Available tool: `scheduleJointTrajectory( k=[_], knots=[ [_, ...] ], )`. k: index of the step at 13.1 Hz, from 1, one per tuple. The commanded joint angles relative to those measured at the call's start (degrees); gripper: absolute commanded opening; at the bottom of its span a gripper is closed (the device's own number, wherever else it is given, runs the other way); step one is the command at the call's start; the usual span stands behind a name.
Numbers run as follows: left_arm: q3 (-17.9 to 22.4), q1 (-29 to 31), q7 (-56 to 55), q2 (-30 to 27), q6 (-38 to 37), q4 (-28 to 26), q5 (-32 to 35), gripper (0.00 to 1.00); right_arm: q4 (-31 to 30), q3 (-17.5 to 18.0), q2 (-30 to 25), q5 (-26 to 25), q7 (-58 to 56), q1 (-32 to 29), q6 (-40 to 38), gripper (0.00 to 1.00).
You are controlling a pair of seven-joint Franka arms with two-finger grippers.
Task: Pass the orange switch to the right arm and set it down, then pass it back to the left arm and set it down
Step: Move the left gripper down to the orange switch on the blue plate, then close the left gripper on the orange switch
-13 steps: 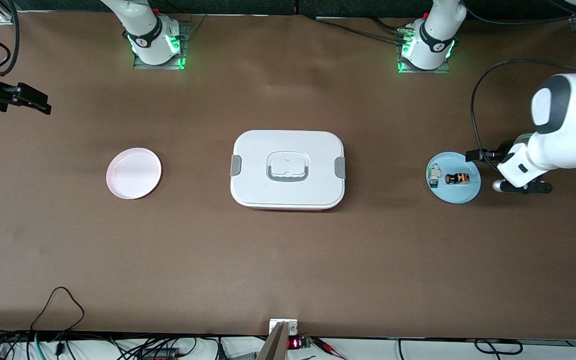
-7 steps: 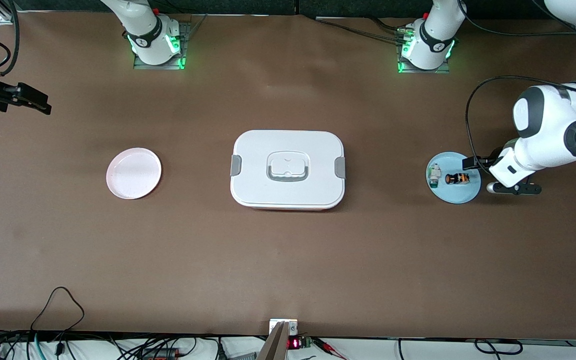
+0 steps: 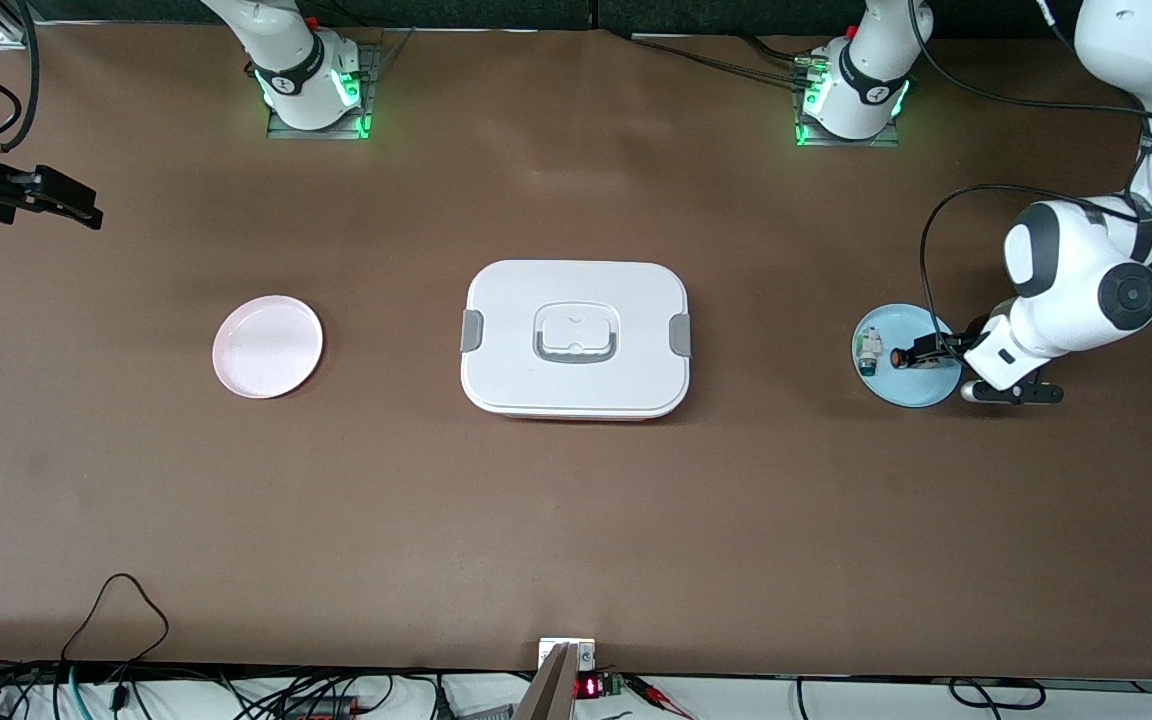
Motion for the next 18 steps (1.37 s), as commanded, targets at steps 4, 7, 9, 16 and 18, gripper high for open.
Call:
scheduleJointTrajectory(
  k=[4,7,9,16,18],
  knots=[
    [-0.63,0.66,0.96,2.00,0.74,-0.01,-0.07,1.00,0.07,-0.04,-0.50,0.12,0.23,0.03,-0.37,1.00],
    [-1.07,0.23,-0.01,2.26,1.70,-0.44,-0.25,1.00,0.07,-0.12,-0.32,0.12,0.14,0.03,-0.28,1.00],
    [-1.42,0.31,-0.10,2.26,4.42,-2.37,-0.60,1.00,0.07,-0.12,-0.32,0.12,0.14,0.03,-0.37,1.00],
    [-1.51,0.31,-0.10,3.05,6.81,-4.75,-1.48,1.00,0.07,-0.12,-0.15,0.12,0.14,0.03,-0.46,1.00],
    [-1.51,0.31,-0.19,3.06,6.81,-4.84,-1.57,1.00,0.07,-0.12,-0.15,0.12,0.23,0.03,-0.54,1.00]
  ],
)
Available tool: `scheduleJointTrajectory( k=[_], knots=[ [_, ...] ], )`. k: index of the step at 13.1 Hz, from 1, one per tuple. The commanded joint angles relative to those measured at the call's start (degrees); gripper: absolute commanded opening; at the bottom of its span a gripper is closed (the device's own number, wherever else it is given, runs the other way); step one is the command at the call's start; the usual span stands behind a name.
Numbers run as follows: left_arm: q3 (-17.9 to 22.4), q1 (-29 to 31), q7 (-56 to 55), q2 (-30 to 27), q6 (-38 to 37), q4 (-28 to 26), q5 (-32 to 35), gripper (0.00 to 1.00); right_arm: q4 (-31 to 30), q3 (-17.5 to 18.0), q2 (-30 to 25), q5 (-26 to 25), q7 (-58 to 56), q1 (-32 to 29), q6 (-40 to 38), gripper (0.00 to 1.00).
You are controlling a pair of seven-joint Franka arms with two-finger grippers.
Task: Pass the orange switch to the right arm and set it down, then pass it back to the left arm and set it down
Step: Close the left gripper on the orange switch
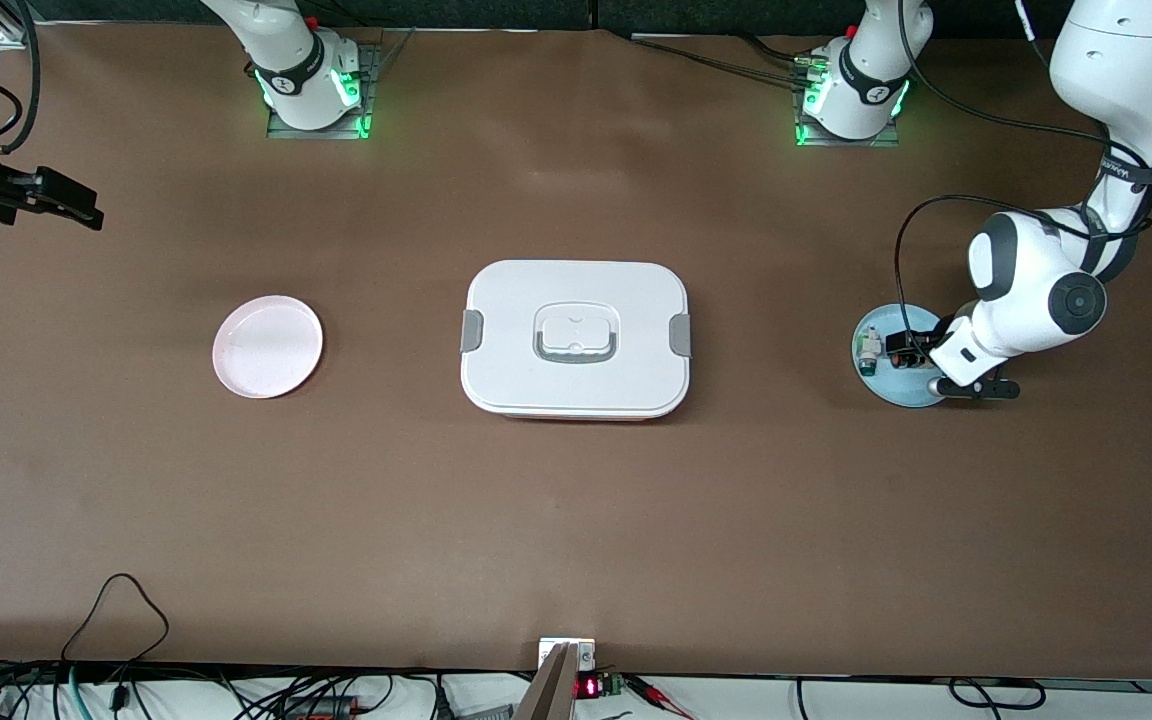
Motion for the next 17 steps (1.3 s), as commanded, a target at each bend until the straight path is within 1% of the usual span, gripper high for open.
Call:
scheduleJointTrajectory(
  k=[1,2,3,6,7,10,13,15,17],
  knots=[
    [-0.34,0.21,0.06,-0.15,0.90,-0.52,-1.09,1.00,0.07,-0.12,-0.30,0.12,0.23,0.04,-0.46,1.00],
    [-0.34,0.21,0.15,-0.15,0.90,-0.52,-1.09,0.95,0.07,-0.12,-0.30,0.12,0.23,0.04,-0.54,1.00],
    [-0.43,0.21,0.15,-0.15,0.81,-0.52,-1.09,0.86,0.07,-0.12,-0.30,0.12,0.23,0.04,-0.46,1.00],
    [-1.04,0.30,0.67,-0.33,0.54,-0.43,-1.09,0.51,0.07,-0.12,-0.30,0.12,0.32,0.04,-0.28,1.00],
    [-1.04,0.30,0.94,-0.33,0.54,-0.43,-1.09,0.45,0.07,-0.12,-0.30,0.12,0.32,0.04,-0.28,1.00],
    [-1.13,0.30,1.46,-0.94,0.02,0.09,-1.00,0.41,0.07,-0.12,-0.30,0.12,0.32,0.04,-0.28,1.00],
    [-1.13,0.30,3.66,-3.22,-2.69,0.70,-1.00,0.40,0.07,-0.12,-0.30,0.21,0.32,0.04,-0.37,1.00],
    [-1.31,0.21,3.40,-5.24,-6.99,1.67,-1.00,0.40,0.15,-0.03,-0.30,0.21,0.32,0.04,-0.28,1.00],
    [-3.23,0.21,2.09,-7.78,-14.18,3.69,-1.09,0.40,0.15,-0.12,-0.30,0.30,0.32,0.04,-0.19,1.00]
  ],
)
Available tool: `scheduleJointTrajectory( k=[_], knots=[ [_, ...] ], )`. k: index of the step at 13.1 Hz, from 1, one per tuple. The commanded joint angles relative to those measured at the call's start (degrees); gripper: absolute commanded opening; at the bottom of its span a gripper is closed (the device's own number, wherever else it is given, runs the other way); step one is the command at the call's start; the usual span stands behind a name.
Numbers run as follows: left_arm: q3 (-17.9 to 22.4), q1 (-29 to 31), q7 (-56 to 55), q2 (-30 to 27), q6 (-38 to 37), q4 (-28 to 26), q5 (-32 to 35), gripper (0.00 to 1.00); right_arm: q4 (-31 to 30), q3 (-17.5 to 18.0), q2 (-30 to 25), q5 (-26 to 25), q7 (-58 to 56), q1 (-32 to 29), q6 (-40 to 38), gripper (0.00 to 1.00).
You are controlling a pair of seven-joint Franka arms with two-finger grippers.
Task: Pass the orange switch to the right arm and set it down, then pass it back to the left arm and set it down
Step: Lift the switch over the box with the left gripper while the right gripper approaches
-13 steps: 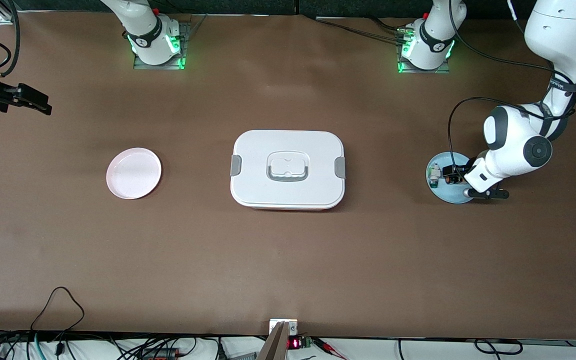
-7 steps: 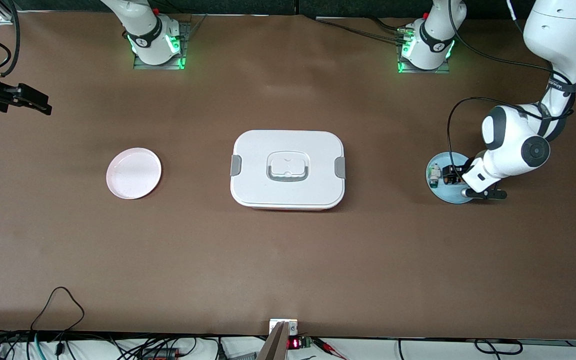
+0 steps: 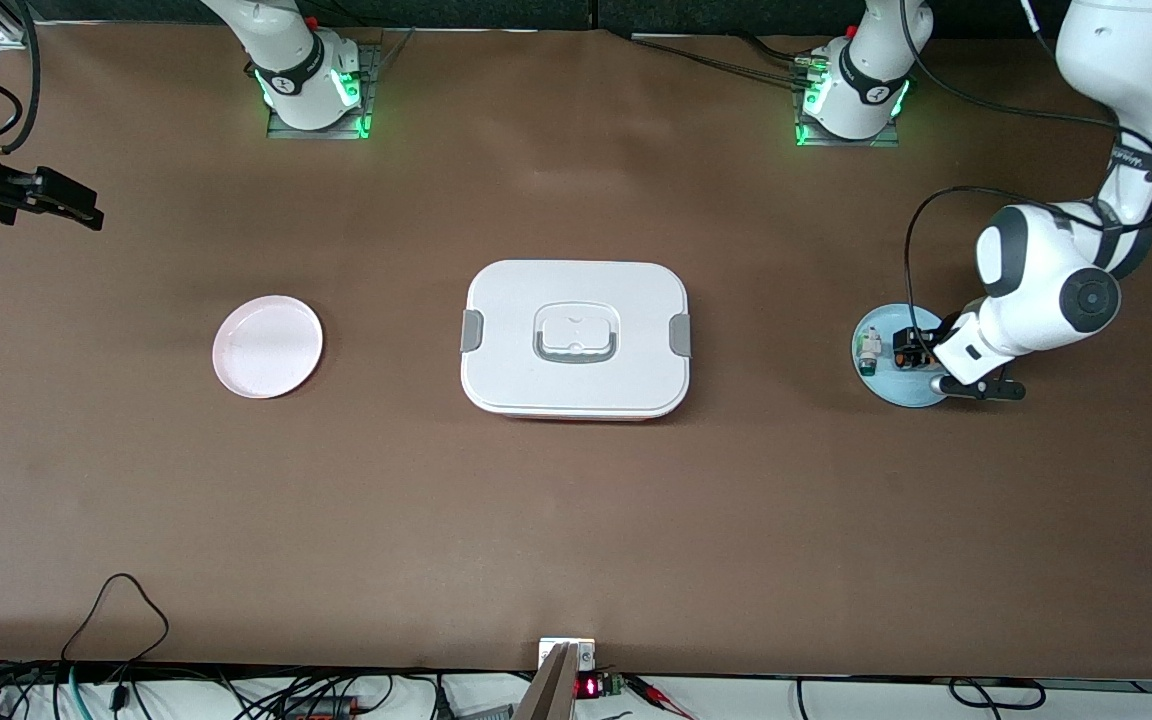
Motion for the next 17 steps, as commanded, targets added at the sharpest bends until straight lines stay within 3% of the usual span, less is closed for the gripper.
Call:
scheduleJointTrajectory(
  k=[1,4,8,12,14,17],
  knots=[
    [-3.00,0.17,-2.09,-5.09,-11.03,2.58,-2.27,0.40,0.15,-0.03,-0.30,0.21,0.32,0.12,-0.20,1.00],
    [-8.01,0.17,-10.69,-7.03,-26.76,9.08,-5.70,0.40,0.15,0.23,0.83,0.29,0.40,0.48,-0.02,1.00],
    [-11.98,0.26,-23.27,-7.21,-44.61,18.40,-18.32,0.37,1.21,0.41,0.75,1.95,-3.18,0.48,-0.64,1.00],
    [-12.24,-0.09,-38.10,-8.35,-56.41,24.82,-35.29,0.35,2.35,0.05,0.14,18.46,-2.49,0.48,-0.46,1.00],
    [-17.39,-0.18,-49.42,-8.88,-57.05,27.97,-40.33,0.34,2.35,0.58,1.27,20.50,-3.19,1.00,0.07,1.00],
    [-24.71,-0.36,-67.26,-8.36,-54.78,33.17,-50.92,0.32,2.26,0.41,4.78,30.58,-3.37,1.27,1.12,1.00]
  ],
)
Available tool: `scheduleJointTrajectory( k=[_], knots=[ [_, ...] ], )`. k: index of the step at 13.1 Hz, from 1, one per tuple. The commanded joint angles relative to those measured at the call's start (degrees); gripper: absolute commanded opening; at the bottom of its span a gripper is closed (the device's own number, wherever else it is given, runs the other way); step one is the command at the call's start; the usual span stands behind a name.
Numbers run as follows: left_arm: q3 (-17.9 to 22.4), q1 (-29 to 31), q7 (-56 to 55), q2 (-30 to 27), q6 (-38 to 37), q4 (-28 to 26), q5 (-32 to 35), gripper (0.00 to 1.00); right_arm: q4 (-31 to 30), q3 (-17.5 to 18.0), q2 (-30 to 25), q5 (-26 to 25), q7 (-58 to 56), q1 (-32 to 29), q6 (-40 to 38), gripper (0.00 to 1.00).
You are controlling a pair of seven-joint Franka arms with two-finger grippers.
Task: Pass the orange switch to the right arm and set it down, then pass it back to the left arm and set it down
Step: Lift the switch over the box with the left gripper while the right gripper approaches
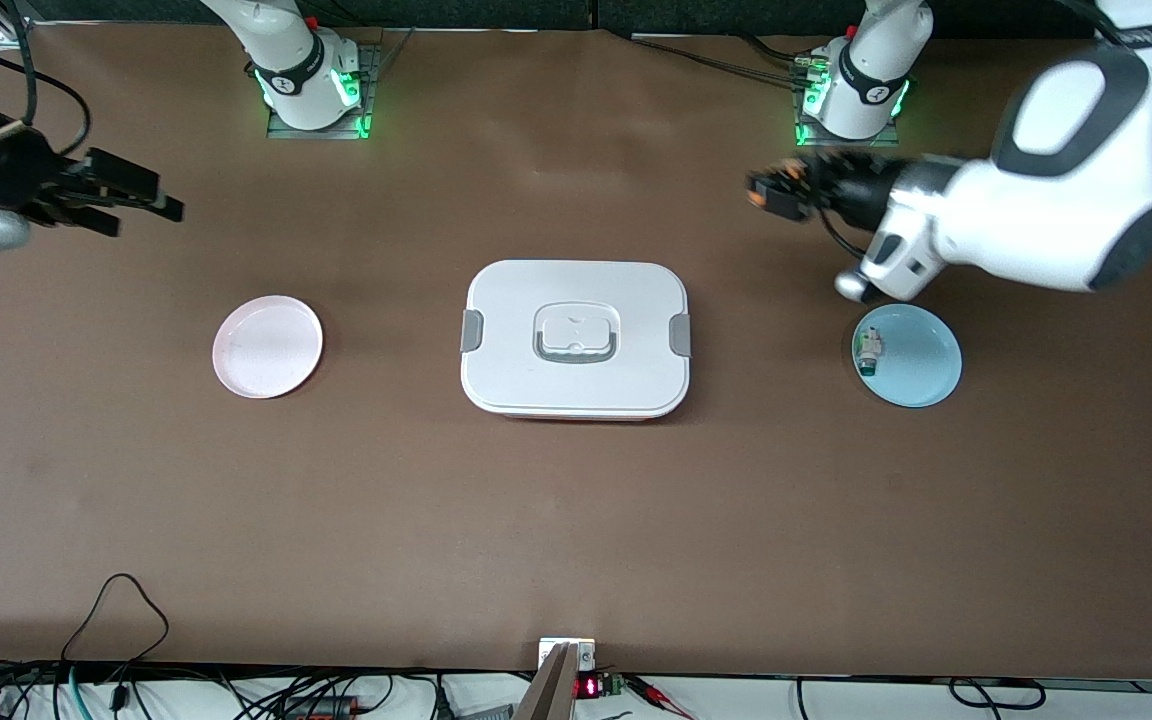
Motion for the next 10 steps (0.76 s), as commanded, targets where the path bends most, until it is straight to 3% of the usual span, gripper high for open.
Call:
scheduleJointTrajectory(
  k=[1,3,5,10],
  knots=[
    [-4.72,-0.08,-14.03,0.23,3.92,3.19,-9.95,0.30,0.56,-0.32,3.49,9.23,-1.11,-0.35,0.96,1.00],
    [-8.49,-0.87,-20.81,1.10,10.68,3.28,-15.50,0.30,0.04,-0.33,5.60,16.62,-1.29,-0.09,2.88,1.00],
    [-8.77,-2.27,-22.06,2.77,14.74,3.28,-22.51,0.29,-1.80,0.02,6.31,20.94,-2.60,1.14,7.18,1.00],
    [-8.69,-7.81,-30.22,8.39,27.04,4.59,-29.58,0.22,-7.95,0.20,5.96,35.35,-6.37,5.45,12.82,1.00]
  ],
)
